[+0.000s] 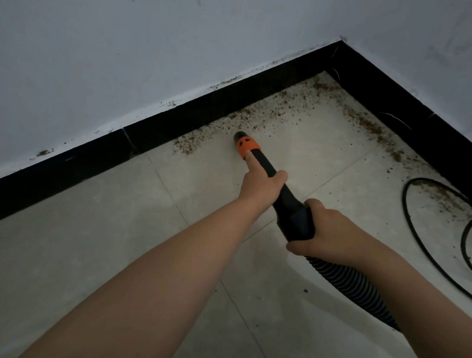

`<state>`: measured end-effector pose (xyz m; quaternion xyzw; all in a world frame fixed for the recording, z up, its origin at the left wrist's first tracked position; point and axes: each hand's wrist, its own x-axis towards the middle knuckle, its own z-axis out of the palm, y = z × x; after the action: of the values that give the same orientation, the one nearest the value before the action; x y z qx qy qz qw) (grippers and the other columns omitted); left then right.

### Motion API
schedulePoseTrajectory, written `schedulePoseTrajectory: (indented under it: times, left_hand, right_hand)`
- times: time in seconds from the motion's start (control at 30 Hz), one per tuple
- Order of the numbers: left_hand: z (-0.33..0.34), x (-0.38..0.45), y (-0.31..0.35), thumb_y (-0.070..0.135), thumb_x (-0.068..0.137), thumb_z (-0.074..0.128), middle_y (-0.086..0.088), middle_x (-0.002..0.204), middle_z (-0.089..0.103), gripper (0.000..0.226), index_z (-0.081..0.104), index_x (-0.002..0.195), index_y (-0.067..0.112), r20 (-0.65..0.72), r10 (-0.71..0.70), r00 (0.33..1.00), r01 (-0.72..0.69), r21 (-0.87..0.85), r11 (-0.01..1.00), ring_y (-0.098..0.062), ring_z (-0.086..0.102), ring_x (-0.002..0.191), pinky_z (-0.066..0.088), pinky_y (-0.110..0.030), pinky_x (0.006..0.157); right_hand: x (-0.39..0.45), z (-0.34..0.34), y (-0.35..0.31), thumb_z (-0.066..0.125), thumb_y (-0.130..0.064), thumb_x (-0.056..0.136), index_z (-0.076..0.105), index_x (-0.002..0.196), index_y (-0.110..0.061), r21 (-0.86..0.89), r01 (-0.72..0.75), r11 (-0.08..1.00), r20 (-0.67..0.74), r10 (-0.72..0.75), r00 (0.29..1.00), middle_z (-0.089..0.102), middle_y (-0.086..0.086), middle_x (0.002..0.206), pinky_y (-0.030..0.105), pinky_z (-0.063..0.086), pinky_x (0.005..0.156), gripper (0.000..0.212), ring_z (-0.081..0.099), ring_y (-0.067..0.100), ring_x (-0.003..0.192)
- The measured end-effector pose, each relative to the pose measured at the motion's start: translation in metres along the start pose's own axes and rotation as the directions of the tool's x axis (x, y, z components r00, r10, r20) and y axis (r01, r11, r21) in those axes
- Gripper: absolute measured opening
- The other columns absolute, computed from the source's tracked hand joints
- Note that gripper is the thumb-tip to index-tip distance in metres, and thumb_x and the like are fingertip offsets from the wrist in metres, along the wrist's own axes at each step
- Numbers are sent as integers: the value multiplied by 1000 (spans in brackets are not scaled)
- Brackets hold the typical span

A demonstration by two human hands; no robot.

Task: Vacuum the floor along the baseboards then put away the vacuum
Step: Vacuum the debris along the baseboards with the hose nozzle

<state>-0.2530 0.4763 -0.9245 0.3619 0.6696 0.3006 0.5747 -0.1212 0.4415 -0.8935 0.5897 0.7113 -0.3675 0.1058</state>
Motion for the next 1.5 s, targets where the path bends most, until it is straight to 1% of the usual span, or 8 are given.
schedulePoseTrajectory:
  times: [0.17, 0.33, 0.53, 0.77, 0.93, 1.07, 1.23, 1.5]
  left_hand:
    - [5, -4, -4, 25, 93, 46, -10, 124, 48, 82, -15, 147, 22, -11, 9, 1000, -9, -14, 1000, -21, 52, 94, 42, -29, 77]
    - [-12, -11, -16, 23, 94, 46, -2, 99, 47, 78, -11, 148, 21, -104, 14, 994, -16, -20, 1000, -17, 51, 80, 42, -29, 74]
    - [-30, -17, -17, 18, 92, 46, -5, 100, 51, 73, 0, 149, 22, -173, -8, 985, -4, -67, 998, -12, 48, 74, 46, -33, 78]
    - [-21, -8, -7, 19, 93, 45, -2, 93, 47, 74, -3, 149, 22, -97, 1, 995, -6, -54, 999, -14, 49, 75, 46, -33, 77]
    - [6, -6, 5, 23, 93, 45, -8, 108, 50, 78, -11, 148, 23, 6, -24, 1000, 24, -64, 998, -23, 53, 89, 49, -37, 84]
    - [24, -16, 8, 25, 94, 43, -5, 104, 47, 77, -12, 148, 19, -63, -20, 998, 16, -71, 997, -20, 51, 86, 43, -31, 74]
    - [21, -30, -3, 21, 93, 44, -5, 102, 52, 73, -2, 150, 19, -132, 4, 991, -18, -107, 994, -18, 51, 83, 43, -32, 76]
    - [22, -33, 1, 20, 93, 44, 5, 82, 47, 72, -1, 149, 20, -59, -31, 998, 22, -157, 987, -12, 51, 73, 50, -35, 76]
  right_hand:
    - [-1, -7, 2, 73, -40, 73, 38, 102, -17, -61, 45, 997, 64, -41, 997, 53, -4, 84, 23, 45, 56, 51, 55, 8, 70]
    - [1, -8, -14, 72, -43, 74, 34, 95, -21, -137, 150, 979, 169, -126, 978, 47, -7, 81, 18, 35, 49, 48, 48, 4, 65]
    - [7, -9, -34, 73, -42, 73, 30, 80, -24, -154, 220, 963, 199, -187, 962, 45, -6, 79, 20, 36, 49, 47, 47, 6, 64]
    - [7, -8, -24, 73, -42, 73, 32, 85, -23, -131, 150, 980, 145, -131, 981, 47, -6, 80, 20, 35, 49, 47, 49, 6, 65]
    - [-7, -30, -7, 73, -44, 73, 29, 78, -27, -175, 77, 982, 153, -50, 987, 49, -6, 83, 18, 37, 51, 47, 50, 5, 67]
    - [-16, -43, 0, 73, -42, 73, 33, 85, -23, -205, 63, 977, 188, -24, 982, 48, -5, 82, 17, 37, 52, 47, 49, 5, 66]
    - [-26, -38, -6, 72, -42, 73, 28, 75, -26, -247, 95, 964, 209, -42, 977, 48, -6, 80, 21, 39, 52, 47, 48, 6, 64]
    - [-37, -48, -13, 71, -44, 74, 34, 84, -22, -318, 75, 945, 211, -7, 978, 48, -6, 80, 19, 38, 51, 44, 47, 6, 63]
